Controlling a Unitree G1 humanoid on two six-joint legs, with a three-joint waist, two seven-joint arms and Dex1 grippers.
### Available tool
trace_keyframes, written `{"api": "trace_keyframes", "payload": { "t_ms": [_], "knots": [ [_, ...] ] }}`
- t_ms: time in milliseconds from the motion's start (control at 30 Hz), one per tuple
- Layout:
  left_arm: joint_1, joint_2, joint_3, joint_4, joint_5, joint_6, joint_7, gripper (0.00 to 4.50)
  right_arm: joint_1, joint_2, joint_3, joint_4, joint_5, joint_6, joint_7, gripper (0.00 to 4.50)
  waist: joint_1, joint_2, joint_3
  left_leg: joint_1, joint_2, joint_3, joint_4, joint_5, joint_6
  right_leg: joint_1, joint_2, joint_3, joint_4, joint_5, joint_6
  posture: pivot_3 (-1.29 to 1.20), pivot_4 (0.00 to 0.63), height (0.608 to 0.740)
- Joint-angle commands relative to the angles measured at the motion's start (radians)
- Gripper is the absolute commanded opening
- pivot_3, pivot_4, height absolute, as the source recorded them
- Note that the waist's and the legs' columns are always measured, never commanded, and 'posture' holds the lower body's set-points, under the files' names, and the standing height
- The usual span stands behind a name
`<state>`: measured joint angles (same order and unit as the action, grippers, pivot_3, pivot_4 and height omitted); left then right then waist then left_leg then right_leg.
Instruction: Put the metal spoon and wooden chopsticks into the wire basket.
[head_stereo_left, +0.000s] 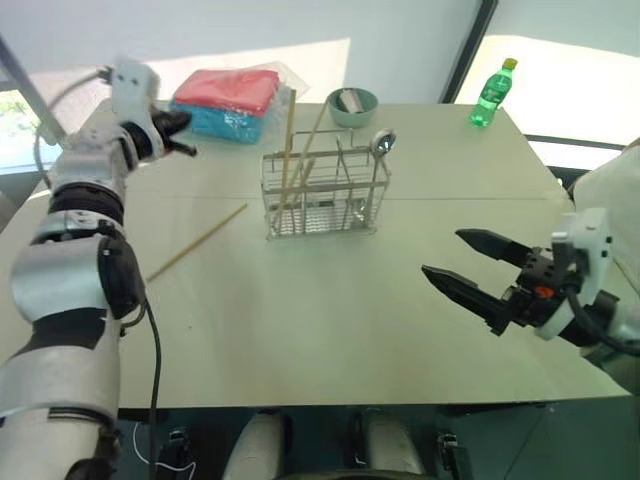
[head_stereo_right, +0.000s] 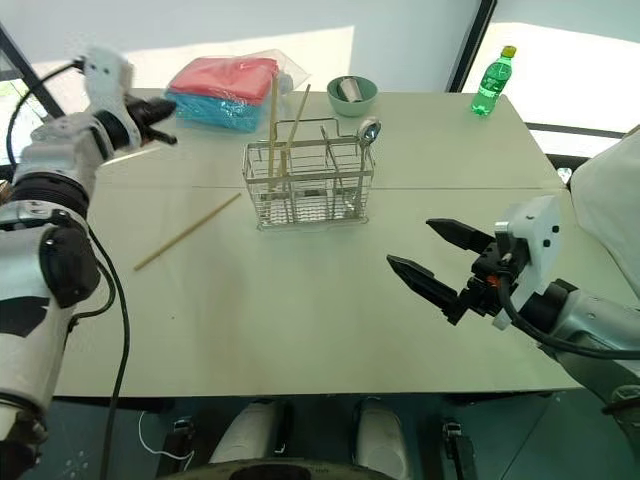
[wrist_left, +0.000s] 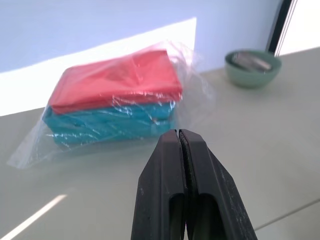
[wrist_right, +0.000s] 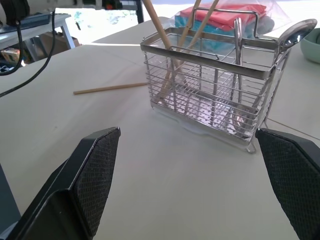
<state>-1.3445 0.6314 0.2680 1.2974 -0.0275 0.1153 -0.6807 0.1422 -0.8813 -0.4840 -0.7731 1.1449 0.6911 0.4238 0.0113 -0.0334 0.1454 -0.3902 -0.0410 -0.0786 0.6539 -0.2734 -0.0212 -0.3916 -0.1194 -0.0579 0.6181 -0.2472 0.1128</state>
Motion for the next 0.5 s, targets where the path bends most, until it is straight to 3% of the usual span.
{"api": "trace_keyframes", "payload": {
  "t_ms": [33, 100, 133, 233, 300, 500],
  "knots": [
    [0.032, 0.015, -0.049, -0.053, 0.017, -0.02, -0.074, 0.04, -0.042, 0.014, 0.021, 0.016, -0.022, -0.028, 0.021, 4.5, 0.001, 0.0, 0.0, 0.0, 0.0, 0.0, 0.0, 0.0, 0.0, 0.0, 0.0, 0.0, 0.0, 0.0, 0.0, 0.0, 0.15, 0.667],
    [0.054, 0.008, -0.105, -0.052, 0.056, -0.024, -0.109, 0.04, -0.057, 0.016, 0.026, 0.029, -0.029, -0.026, 0.032, 4.5, 0.002, 0.001, 0.0, 0.001, 0.0, 0.001, 0.0, 0.0, 0.0, 0.001, 0.0, 0.0, 0.001, 0.0, 0.0, 0.0, 0.15, 0.667],
    [0.056, 0.004, -0.122, -0.044, 0.068, -0.022, -0.114, 0.28, -0.061, 0.016, 0.027, 0.035, -0.033, -0.025, 0.037, 4.5, 0.003, 0.0, 0.0, 0.001, 0.0, 0.001, 0.001, 0.0, 0.0, 0.001, 0.0, 0.0, 0.001, 0.0, 0.0, 0.0, 0.15, 0.667],
    [0.071, -0.013, -0.227, -0.012, 0.156, -0.048, -0.174, 1.36, -0.055, 0.013, 0.011, 0.038, -0.027, -0.016, 0.048, 4.5, 0.005, 0.0, 0.0, -0.001, 0.0, 0.0, 0.003, 0.0, 0.0, 0.0, 0.0, 0.0, 0.001, 0.0, 0.0, 0.0, 0.15, 0.667],
    [0.083, -0.026, -0.279, 0.002, 0.196, -0.06, -0.219, 2.38, -0.037, 0.011, -0.005, 0.03, -0.021, -0.009, 0.05, 4.5, 0.004, 0.0, 0.0, -0.002, -0.001, 0.0, 0.004, 0.0, 0.0, 0.0, 0.0, 0.0, 0.004, 0.0, 0.0, 0.0, 0.15, 0.667],
    [0.113, -0.073, -0.339, 0.034, 0.246, -0.038, -0.244, 2.38, 0.019, 0.019, -0.047, -0.007, 0.005, 0.002, 0.021, 4.5, 0.001, 0.0, 0.0, -0.002, 0.0, 0.0, 0.004, -0.001, 0.001, 0.0, 0.0, 0.0, 0.004, 0.0, 0.0, 0.0, 0.15, 0.667]
  ]
}}
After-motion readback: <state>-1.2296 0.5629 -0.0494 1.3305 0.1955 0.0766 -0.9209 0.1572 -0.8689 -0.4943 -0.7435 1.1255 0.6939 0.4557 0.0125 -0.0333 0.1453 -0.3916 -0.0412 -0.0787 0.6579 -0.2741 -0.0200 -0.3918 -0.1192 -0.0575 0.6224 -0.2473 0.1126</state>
